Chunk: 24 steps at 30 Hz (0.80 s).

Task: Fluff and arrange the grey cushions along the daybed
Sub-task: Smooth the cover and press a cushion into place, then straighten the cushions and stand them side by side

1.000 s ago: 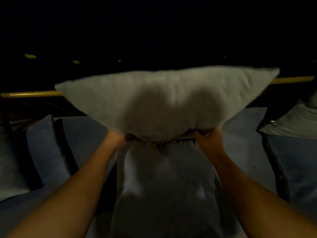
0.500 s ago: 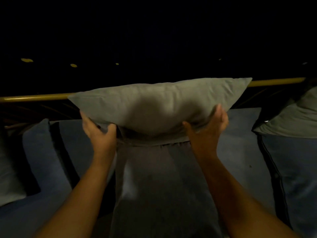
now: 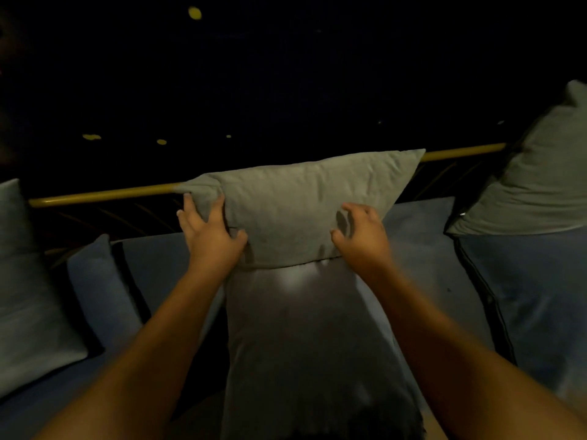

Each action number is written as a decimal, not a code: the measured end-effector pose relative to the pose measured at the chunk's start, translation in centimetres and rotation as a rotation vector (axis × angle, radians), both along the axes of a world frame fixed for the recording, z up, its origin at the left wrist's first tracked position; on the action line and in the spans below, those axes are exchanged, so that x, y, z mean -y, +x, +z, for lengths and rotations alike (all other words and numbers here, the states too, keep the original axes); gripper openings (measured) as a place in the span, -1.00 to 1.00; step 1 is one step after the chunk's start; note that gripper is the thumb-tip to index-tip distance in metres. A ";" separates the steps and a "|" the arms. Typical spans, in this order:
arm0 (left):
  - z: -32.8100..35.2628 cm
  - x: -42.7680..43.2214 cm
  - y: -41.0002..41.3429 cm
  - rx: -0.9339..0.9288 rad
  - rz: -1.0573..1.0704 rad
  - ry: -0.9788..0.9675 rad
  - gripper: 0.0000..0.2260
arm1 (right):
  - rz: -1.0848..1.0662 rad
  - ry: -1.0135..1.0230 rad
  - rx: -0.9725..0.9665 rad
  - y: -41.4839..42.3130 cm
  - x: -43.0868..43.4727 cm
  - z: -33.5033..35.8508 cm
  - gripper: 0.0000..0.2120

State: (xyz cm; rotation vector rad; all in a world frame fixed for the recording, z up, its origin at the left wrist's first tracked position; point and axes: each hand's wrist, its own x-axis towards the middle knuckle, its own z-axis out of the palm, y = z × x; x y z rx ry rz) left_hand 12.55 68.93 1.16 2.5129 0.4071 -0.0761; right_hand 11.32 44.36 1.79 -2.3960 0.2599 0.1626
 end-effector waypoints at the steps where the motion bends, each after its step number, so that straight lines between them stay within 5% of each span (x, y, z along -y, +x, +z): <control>1: 0.4 0.1 -1.2 -0.012 -0.020 0.010 -0.40 | 0.014 0.004 -0.007 -0.8 -0.4 0.4 -0.51; 9: 2.4 -0.8 -10.5 -0.174 -0.075 -0.124 -0.52 | 0.243 0.018 -0.121 -6.3 -5.1 1.2 -0.58; 17: 3.4 -8.7 -17.1 -0.141 0.037 -0.172 -0.72 | 0.514 0.085 -0.151 -9.0 -15.5 1.4 -0.64; 20: 3.5 -14.9 -19.1 -0.126 0.133 -0.256 -0.66 | 0.573 0.095 -0.147 -9.5 -22.4 1.3 -0.66; 24: 2.9 -25.8 -21.3 -0.150 0.186 -0.305 -0.34 | 0.645 0.081 -0.171 -10.4 -32.7 0.9 -0.68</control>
